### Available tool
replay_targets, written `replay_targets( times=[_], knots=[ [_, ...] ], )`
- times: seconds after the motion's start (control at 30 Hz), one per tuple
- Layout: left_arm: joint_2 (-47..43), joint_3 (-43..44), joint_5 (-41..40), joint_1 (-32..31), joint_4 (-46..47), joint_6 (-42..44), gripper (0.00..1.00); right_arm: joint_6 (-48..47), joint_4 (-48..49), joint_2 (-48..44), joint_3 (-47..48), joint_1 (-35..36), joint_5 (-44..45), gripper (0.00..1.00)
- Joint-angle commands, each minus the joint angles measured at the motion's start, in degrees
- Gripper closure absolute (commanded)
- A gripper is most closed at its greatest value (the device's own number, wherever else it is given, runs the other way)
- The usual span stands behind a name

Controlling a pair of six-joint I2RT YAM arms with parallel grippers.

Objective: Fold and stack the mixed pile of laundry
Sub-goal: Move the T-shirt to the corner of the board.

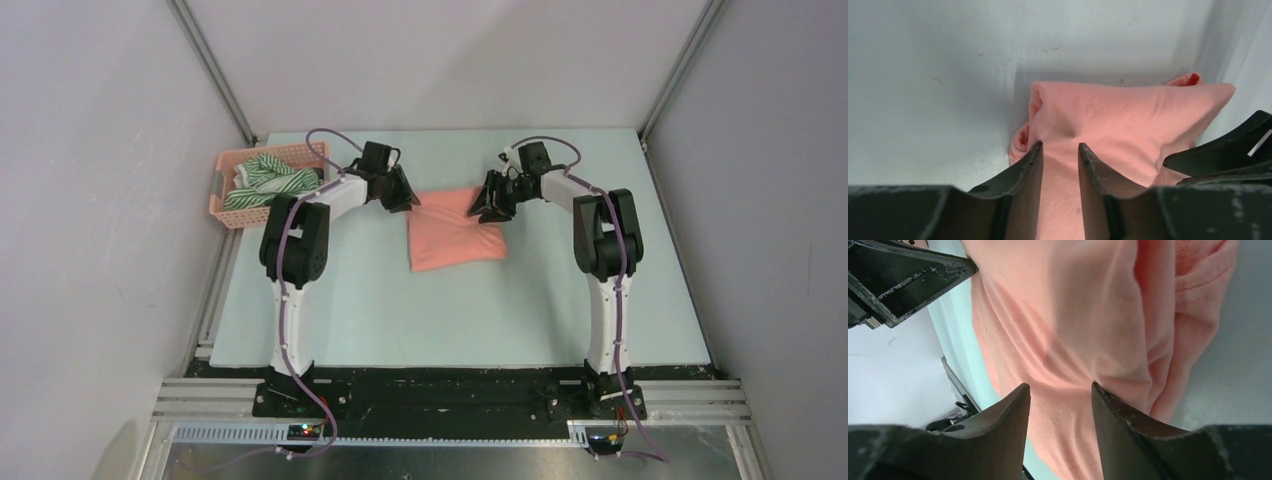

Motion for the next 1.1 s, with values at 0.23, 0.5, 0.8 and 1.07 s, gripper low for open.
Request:
replay_targets(
  times=[0.23, 0.5, 0.8, 1.07],
  knots=[
    [-17.76, -10.95, -1.18, -1.28, 0.35, 1.88, 0.51, -5.18, -4.60, -8.78, 1.99, -2.82, 7.34, 0.38],
    [-24.25, -25.40, -2.54, -4.96, 0.45, 0.78, 0.44, -8.32, -10.95, -0.91, 9.87, -3.02, 9.71, 0.31],
    [-21.56, -30.14, -3.55, -7.40, 1.34, 1.15, 0.61, -8.79, -13.22, 6.75, 16.73, -3.57, 8.75, 0.31],
    [-21.47, -33.40, -6.21, -7.71, 1.90, 1.30, 0.99, -6.51, -9.54, 10.22, 18.70, -4.13, 2.25, 0.58]
  ],
)
